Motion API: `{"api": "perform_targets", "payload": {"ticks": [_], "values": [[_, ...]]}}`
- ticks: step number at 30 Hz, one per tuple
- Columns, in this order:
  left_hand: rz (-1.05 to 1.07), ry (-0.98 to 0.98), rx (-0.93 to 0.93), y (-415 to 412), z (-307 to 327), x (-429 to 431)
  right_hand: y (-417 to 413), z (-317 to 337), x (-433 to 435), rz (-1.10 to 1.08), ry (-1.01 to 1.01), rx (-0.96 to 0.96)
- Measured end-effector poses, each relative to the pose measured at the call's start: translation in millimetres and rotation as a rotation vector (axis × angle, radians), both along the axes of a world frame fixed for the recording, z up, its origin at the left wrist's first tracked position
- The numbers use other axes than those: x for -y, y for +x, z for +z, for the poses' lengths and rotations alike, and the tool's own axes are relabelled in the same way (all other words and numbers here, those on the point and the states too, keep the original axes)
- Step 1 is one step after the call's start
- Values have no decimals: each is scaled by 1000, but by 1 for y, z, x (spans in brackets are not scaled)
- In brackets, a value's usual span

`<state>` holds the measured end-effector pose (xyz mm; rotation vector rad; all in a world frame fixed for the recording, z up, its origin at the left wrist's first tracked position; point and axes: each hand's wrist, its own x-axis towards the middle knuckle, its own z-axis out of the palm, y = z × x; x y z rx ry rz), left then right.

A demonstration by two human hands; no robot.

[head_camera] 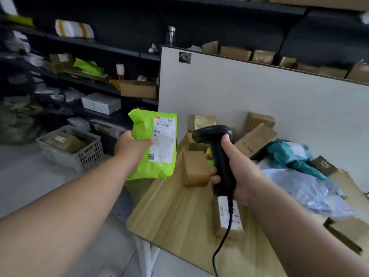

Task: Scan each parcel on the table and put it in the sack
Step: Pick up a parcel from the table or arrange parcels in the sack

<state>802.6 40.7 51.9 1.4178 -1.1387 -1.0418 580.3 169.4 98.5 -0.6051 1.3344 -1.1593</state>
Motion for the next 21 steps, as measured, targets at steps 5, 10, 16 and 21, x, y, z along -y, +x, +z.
{"api": "perform_targets", "payload": {"ticks": [5,10,16,21], "values": [[65,21,13,72,-27,114,74,-28,113,-7,49,11],[38,136,103,126,-75,228,141,-65,225,-40,152,-7],[-52,264,193,142,-135,330,173,-108,319,-95,248,-62],[-147,326,191,128,-184,387,184,-142,377,-167,313,-80]]}}
